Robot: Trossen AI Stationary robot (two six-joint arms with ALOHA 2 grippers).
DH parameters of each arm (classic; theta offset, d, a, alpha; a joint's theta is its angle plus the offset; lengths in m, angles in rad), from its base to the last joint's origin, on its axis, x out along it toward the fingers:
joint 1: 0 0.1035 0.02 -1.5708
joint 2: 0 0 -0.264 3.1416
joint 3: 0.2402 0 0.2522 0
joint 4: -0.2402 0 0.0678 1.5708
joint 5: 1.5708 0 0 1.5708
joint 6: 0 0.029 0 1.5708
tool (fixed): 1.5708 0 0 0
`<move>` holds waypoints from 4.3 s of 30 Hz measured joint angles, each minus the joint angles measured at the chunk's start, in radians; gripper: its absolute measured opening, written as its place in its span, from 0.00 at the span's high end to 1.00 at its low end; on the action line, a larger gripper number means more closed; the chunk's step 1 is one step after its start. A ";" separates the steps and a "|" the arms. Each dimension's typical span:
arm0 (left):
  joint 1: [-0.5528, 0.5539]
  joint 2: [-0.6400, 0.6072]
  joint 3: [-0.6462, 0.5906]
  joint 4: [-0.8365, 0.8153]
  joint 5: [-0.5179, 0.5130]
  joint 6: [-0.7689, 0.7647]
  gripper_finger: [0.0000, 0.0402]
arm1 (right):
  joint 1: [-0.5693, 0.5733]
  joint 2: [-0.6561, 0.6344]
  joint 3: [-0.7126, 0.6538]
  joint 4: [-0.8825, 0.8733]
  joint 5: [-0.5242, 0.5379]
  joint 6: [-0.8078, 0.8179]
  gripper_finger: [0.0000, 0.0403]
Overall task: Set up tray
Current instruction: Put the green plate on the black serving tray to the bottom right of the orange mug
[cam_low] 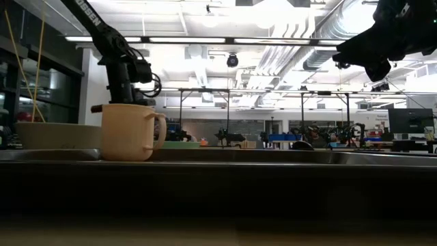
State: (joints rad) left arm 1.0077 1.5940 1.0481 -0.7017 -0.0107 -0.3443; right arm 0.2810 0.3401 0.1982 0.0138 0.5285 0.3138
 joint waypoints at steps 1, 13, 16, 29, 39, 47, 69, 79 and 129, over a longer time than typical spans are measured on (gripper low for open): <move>0.000 0.000 0.000 0.001 0.000 0.000 0.58 | 0.000 0.000 0.000 -0.001 0.000 0.000 0.74; 0.001 0.000 0.000 -0.084 -0.086 0.000 0.58 | 0.000 0.000 0.000 -0.013 -0.001 0.001 0.74; 0.000 0.000 0.000 -0.106 -0.101 -0.006 0.58 | 0.000 0.000 0.000 -0.013 0.000 0.003 0.74; 0.000 0.011 0.000 -0.111 -0.104 -0.008 0.58 | 0.000 0.000 0.000 -0.013 -0.008 0.003 0.74; 0.000 0.061 0.000 -0.099 -0.112 -0.030 0.58 | 0.000 0.000 0.000 -0.013 -0.011 0.004 0.74; 0.000 0.119 0.000 -0.098 -0.084 -0.029 0.58 | 0.000 0.000 0.000 -0.013 -0.011 0.003 0.74; 0.000 0.121 0.000 -0.048 -0.082 -0.028 0.73 | 0.000 0.000 0.000 -0.011 -0.007 0.029 0.74; 0.000 0.119 0.001 -0.010 -0.083 -0.021 0.87 | 0.000 0.000 0.000 -0.013 -0.008 0.049 0.74; 0.001 0.122 0.370 -0.250 -0.071 0.076 0.96 | 0.000 0.000 0.000 -0.036 -0.008 0.045 0.74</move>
State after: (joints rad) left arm 1.0088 1.7157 1.4179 -0.9521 -0.0814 -0.2682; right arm 0.2813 0.3397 0.1982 -0.0223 0.5205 0.3588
